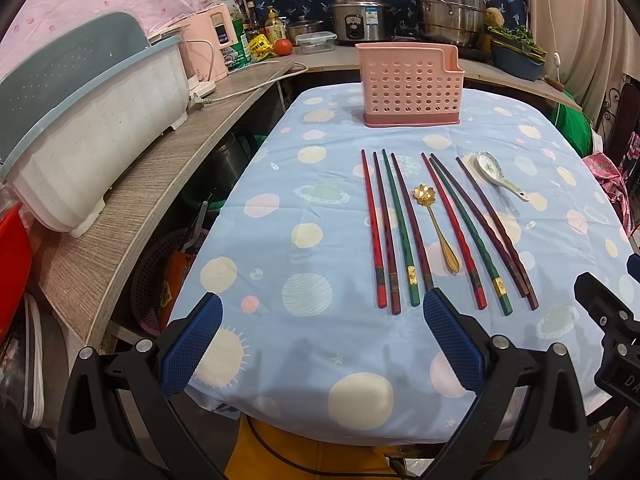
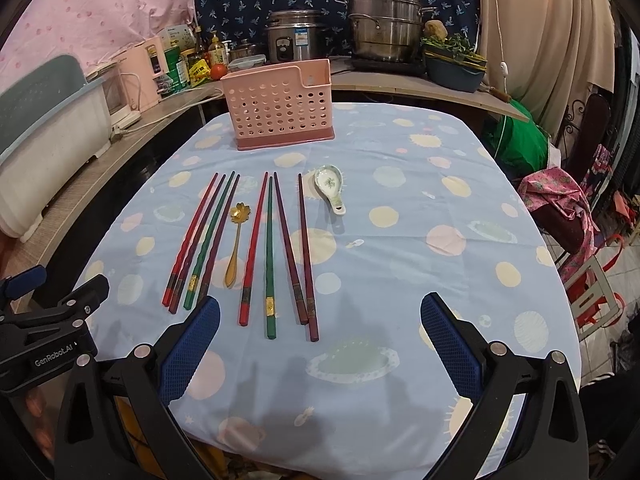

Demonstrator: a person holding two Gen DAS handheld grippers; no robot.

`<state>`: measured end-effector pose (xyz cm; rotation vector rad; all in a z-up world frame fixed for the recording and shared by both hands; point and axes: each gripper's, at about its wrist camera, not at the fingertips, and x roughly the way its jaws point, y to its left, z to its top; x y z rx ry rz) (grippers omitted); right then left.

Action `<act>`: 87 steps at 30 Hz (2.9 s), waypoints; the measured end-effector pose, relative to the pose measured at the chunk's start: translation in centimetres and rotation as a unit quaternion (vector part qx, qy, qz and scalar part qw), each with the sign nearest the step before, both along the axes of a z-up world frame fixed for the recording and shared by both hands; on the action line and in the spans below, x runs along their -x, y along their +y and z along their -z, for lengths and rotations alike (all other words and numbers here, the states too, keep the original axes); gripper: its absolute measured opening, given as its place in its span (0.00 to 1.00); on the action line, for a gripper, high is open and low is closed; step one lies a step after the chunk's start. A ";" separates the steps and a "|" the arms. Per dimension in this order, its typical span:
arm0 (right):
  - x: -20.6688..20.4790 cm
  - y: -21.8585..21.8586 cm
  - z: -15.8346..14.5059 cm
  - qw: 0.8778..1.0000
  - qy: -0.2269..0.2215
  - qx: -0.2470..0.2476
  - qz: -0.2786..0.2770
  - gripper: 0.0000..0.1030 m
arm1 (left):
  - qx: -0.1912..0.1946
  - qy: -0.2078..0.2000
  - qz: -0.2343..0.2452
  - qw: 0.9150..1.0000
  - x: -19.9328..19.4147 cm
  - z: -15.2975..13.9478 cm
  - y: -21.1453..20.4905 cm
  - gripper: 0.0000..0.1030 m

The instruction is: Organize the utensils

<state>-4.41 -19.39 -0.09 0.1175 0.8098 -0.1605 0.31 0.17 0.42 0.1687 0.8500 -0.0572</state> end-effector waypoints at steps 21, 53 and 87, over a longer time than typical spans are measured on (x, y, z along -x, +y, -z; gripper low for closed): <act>0.1 -0.4 0.2 1.000 0.002 -0.002 0.004 0.94 | 0.008 0.009 -0.001 1.000 -0.1 0.4 0.2 0.93; -3.7 -1.8 2.7 0.999 0.036 -0.014 0.010 0.94 | 0.042 0.099 0.010 0.994 -7.3 7.5 -0.7 0.67; -14.6 -6.8 4.7 0.994 0.047 -0.100 -0.001 0.35 | 0.062 0.130 0.027 0.989 -9.1 8.1 -0.8 0.07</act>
